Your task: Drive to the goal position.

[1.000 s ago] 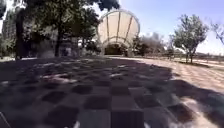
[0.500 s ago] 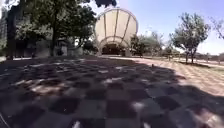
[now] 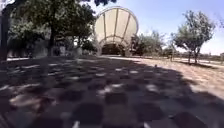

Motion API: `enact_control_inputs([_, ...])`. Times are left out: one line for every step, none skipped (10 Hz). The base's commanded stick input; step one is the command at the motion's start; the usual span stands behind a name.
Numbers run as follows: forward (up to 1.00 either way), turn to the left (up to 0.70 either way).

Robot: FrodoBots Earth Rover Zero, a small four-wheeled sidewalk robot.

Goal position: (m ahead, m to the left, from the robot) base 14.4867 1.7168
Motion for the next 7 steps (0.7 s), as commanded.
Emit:
enact_control_inputs([1.0,0.0])
enact_control_inputs([1.0,0.0])
enact_control_inputs([1.0,0.0])
enact_control_inputs([1.0,0.0])
enact_control_inputs([1.0,0.0])
enact_control_inputs([1.0,0.0])
enact_control_inputs([1.0,0.0])
